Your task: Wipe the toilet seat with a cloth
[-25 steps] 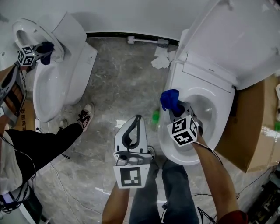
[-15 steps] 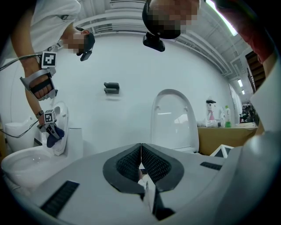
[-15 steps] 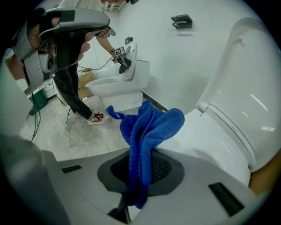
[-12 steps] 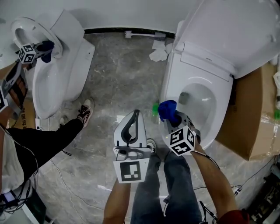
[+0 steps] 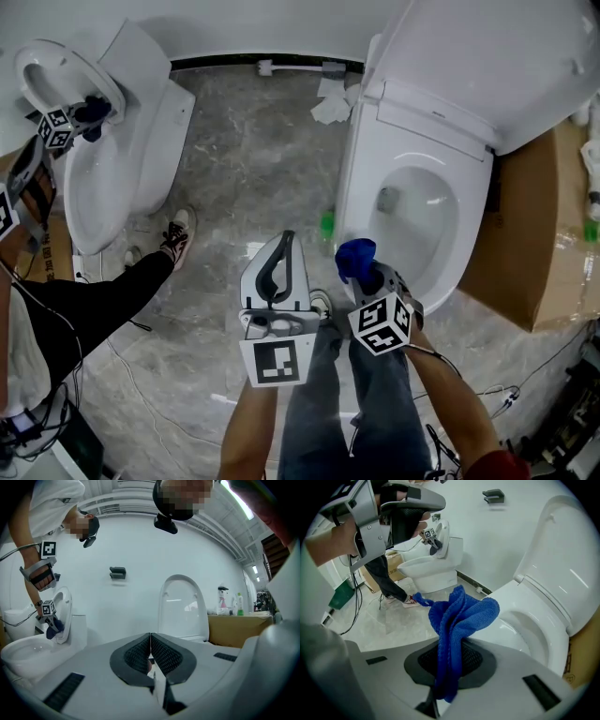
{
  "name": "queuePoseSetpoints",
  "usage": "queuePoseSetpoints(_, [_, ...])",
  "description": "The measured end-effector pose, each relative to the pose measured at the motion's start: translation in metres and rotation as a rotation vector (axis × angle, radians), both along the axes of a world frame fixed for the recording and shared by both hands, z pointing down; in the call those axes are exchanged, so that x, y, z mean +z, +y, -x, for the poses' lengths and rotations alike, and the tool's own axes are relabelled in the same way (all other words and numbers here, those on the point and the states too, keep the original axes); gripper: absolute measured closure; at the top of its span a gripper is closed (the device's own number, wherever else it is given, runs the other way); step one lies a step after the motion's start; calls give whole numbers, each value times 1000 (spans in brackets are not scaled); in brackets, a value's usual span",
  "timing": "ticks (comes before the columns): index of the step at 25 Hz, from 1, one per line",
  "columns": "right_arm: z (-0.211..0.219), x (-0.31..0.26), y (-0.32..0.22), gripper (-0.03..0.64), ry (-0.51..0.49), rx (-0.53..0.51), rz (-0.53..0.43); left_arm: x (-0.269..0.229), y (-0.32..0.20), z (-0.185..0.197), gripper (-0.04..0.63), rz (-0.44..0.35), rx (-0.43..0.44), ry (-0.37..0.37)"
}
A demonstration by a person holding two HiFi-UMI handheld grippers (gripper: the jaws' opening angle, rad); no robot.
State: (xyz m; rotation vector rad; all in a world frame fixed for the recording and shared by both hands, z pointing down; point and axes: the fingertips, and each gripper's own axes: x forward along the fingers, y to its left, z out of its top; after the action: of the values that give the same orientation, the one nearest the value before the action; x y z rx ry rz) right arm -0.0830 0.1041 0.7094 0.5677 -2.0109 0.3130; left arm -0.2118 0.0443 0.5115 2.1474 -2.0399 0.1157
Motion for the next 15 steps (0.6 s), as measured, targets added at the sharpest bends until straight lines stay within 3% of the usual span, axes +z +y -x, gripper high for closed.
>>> queuePoseSetpoints(8, [-23,2,33,561,-27,246,175,3,-3,-11,578,4,19,0])
queuePoseSetpoints(15, [-36,1,52,561,-128,462,288,8,-4,-33,578,13,56,4])
